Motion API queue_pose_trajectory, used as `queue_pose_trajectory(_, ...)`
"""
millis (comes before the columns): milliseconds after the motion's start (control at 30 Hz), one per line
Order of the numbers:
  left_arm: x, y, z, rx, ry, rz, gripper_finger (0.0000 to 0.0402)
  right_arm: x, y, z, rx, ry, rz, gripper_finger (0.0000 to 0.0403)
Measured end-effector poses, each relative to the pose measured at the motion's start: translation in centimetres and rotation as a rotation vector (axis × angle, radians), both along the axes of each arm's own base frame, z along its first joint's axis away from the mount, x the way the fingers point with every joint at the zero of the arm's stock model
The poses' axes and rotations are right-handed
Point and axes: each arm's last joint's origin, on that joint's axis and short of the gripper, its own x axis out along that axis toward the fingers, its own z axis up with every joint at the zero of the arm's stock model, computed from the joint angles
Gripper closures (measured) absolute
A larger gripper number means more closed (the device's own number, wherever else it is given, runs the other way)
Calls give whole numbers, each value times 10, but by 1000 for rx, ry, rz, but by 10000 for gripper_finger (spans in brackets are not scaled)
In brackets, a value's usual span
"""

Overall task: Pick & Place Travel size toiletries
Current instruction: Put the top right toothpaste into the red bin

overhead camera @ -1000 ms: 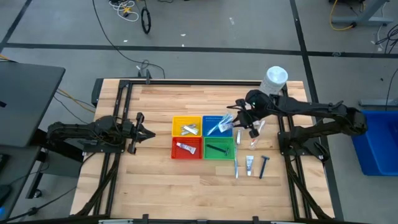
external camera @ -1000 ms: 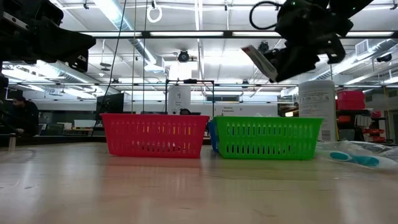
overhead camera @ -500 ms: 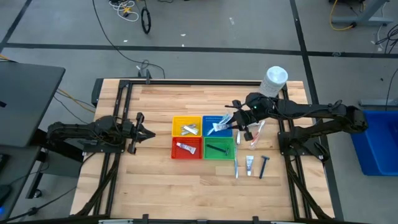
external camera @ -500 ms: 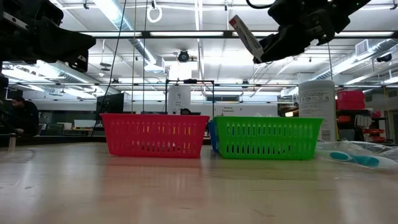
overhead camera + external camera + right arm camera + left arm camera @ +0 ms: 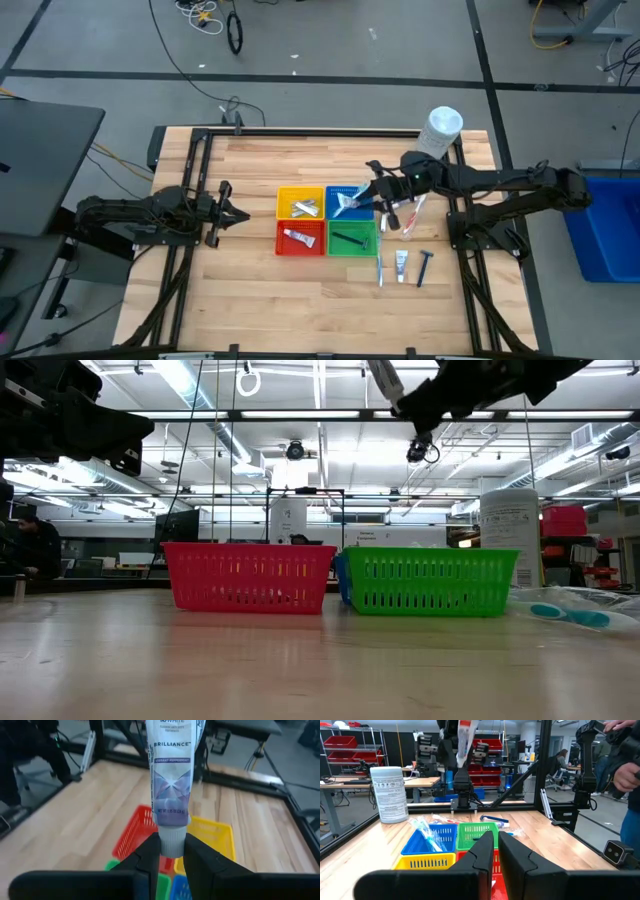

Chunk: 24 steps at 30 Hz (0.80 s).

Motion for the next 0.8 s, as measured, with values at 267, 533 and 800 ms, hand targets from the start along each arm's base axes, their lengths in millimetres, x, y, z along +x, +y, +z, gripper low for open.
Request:
queue_pose_trajectory(267,0,0,0,0,1,0,369,5,6,4,8,-56,19,323)
queue_pose_trajectory(533,0,0,0,0,0,0,369,17,10,-3,33,-59,29,323)
queue_pose_trajectory(800,0,0,0,0,0,0,370,33,13,-3,41,-42,43,323)
